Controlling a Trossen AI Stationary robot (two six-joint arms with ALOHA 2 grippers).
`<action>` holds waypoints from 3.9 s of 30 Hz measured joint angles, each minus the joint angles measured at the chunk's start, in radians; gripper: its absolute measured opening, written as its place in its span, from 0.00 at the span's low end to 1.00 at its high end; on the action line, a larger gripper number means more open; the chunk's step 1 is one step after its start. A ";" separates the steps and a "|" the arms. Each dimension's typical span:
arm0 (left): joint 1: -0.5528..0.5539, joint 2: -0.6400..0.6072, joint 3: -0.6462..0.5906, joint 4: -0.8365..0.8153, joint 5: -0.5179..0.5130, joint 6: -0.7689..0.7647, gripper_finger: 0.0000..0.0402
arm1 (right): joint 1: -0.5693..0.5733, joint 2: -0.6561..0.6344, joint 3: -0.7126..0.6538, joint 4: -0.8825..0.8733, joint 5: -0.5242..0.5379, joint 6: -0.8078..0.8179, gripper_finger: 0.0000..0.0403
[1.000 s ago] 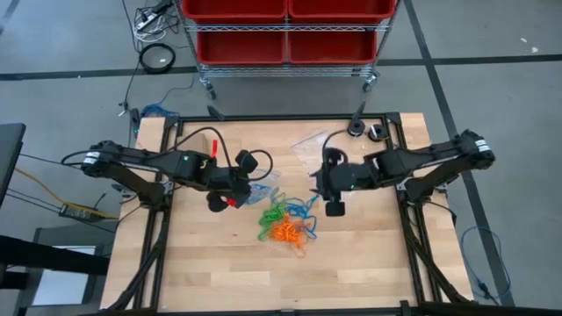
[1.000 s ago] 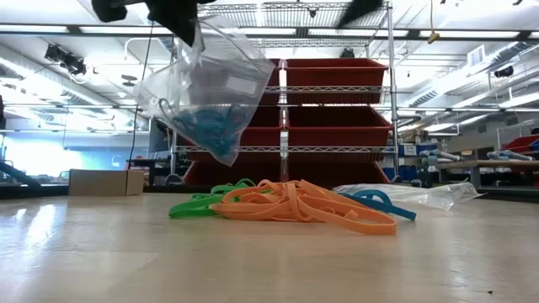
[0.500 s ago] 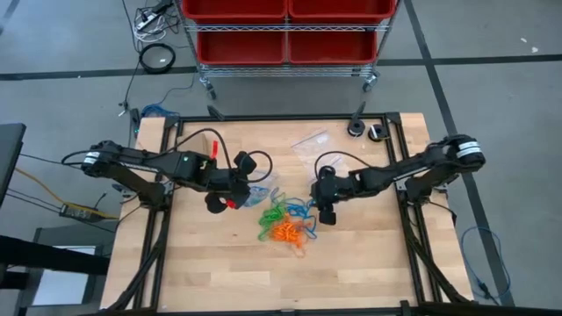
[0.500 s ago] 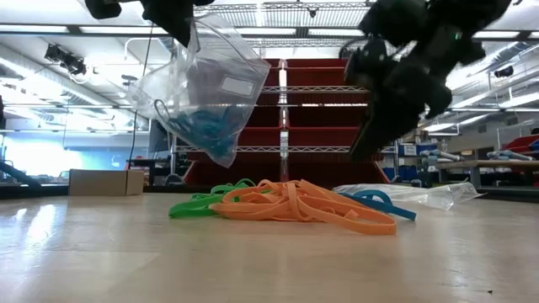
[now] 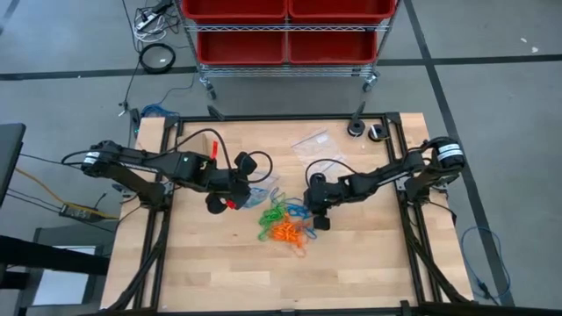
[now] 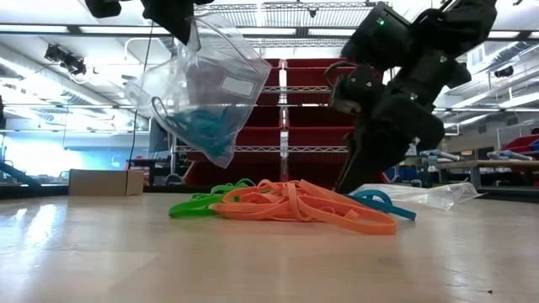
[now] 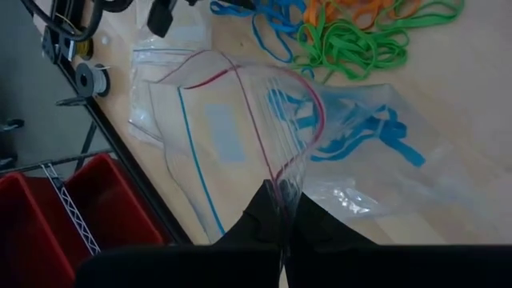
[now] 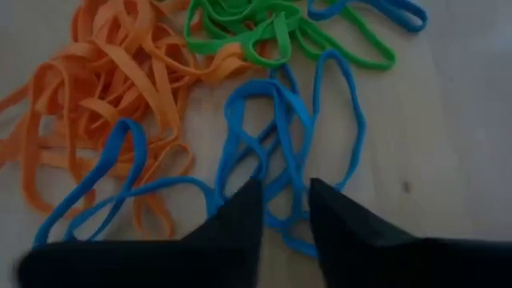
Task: Sort rubber bands
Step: Put the blue rubber band into the top left transparent zip bag
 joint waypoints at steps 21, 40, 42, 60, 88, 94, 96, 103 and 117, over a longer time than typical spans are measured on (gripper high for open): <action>0.000 0.000 0.000 -0.001 0.016 -0.019 0.00 | -0.005 -0.094 0.000 -0.073 0.024 0.020 0.09; 0.000 0.001 0.000 0.021 0.019 -0.020 0.00 | -0.016 0.026 0.000 -0.024 -0.027 0.066 0.29; 0.000 0.001 0.000 0.021 0.020 -0.020 0.00 | -0.016 0.037 0.000 -0.012 -0.018 0.064 0.25; 0.001 0.001 0.000 0.025 0.023 -0.017 0.00 | -0.037 -0.304 0.021 -0.116 0.082 0.003 0.00; 0.001 0.001 0.000 0.024 0.034 -0.034 0.00 | -0.047 0.007 0.019 0.088 0.043 -0.032 0.01; 0.001 0.001 0.000 0.024 0.044 -0.037 0.00 | -0.024 -0.172 0.019 0.034 0.095 -0.040 0.00; 0.001 0.001 0.000 0.026 0.047 -0.037 0.00 | -0.021 -0.247 0.019 0.025 0.108 -0.041 0.00; 0.001 0.001 0.000 0.058 0.067 -0.014 0.00 | -0.031 -0.418 0.076 0.039 0.200 -0.087 0.00; 0.001 0.006 0.000 0.136 0.040 0.042 0.00 | -0.096 -0.123 0.589 -0.272 0.152 -0.253 0.00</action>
